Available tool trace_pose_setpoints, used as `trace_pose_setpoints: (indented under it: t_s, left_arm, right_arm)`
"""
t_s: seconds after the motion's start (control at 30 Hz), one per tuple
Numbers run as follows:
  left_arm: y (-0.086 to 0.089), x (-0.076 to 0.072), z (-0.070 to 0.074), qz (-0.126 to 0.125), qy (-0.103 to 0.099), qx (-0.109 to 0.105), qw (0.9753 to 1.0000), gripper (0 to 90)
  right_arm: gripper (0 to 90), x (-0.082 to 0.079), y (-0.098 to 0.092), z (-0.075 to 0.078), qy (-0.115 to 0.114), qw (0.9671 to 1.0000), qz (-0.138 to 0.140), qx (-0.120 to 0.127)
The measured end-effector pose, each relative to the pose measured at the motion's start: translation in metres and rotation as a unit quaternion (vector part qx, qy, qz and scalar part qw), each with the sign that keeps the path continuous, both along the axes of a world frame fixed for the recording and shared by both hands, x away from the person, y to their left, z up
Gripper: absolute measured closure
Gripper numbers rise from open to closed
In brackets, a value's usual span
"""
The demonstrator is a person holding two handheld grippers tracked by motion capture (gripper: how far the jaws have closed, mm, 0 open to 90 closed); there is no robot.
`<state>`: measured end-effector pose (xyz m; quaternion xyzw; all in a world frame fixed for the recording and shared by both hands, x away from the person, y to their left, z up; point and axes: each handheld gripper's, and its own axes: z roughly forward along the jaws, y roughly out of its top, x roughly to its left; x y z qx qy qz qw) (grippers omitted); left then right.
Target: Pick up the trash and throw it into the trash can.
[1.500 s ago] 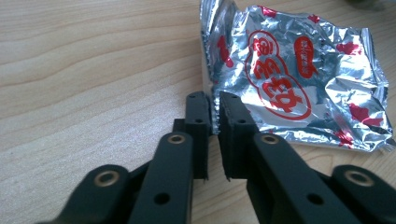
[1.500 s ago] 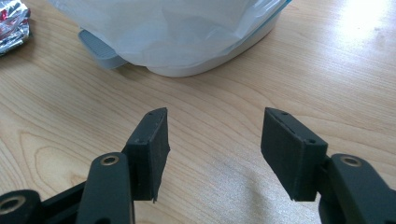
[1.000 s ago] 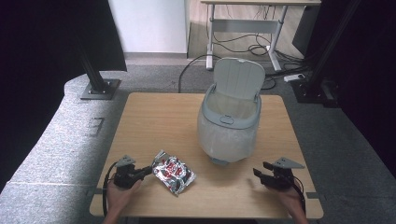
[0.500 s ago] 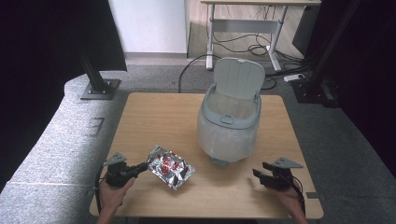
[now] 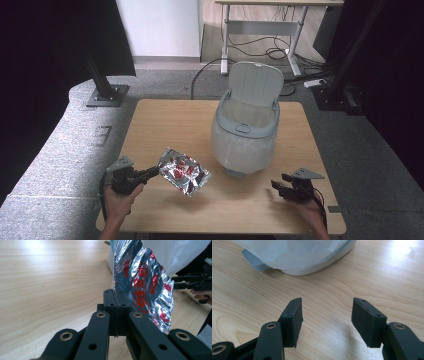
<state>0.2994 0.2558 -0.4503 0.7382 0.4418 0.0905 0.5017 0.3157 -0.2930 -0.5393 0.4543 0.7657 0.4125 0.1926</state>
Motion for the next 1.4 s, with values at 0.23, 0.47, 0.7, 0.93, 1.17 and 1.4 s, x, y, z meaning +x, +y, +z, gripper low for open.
trace_pose_setpoints:
  t_s: [0.23, 0.47, 0.7, 0.93, 1.17, 1.4]
  left_arm:
    - [-0.002, 0.002, 0.020, -0.011, -0.008, -0.014, 0.9998, 90.0]
    - [-0.006, 0.002, 0.041, -0.021, -0.019, -0.020, 0.9994, 90.0]
    - [-0.013, 0.004, 0.061, -0.030, -0.032, -0.022, 0.9988, 90.0]
    - [-0.020, 0.008, 0.079, -0.039, -0.039, -0.029, 0.9980, 90.0]
    - [-0.024, 0.012, 0.088, -0.046, -0.041, -0.032, 0.9976, 90.0]
    - [-0.030, 0.019, 0.098, -0.050, -0.042, -0.042, 0.9970, 90.0]
  right_arm:
    - [41.5, 0.002, 0.000, -0.003, 0.005, 1.0000, -0.001, -0.004]
    - [41.5, 0.002, 0.001, -0.005, 0.009, 0.9999, -0.001, -0.013]
    - [41.5, 0.002, 0.000, -0.006, 0.011, 0.9998, -0.005, -0.013]
    - [41.5, 0.003, -0.001, -0.007, 0.013, 0.9998, -0.007, -0.011]
    - [41.5, 0.003, -0.001, -0.008, 0.015, 0.9998, -0.008, -0.010]
    - [41.5, 0.004, -0.001, -0.008, 0.016, 0.9998, -0.009, -0.010]
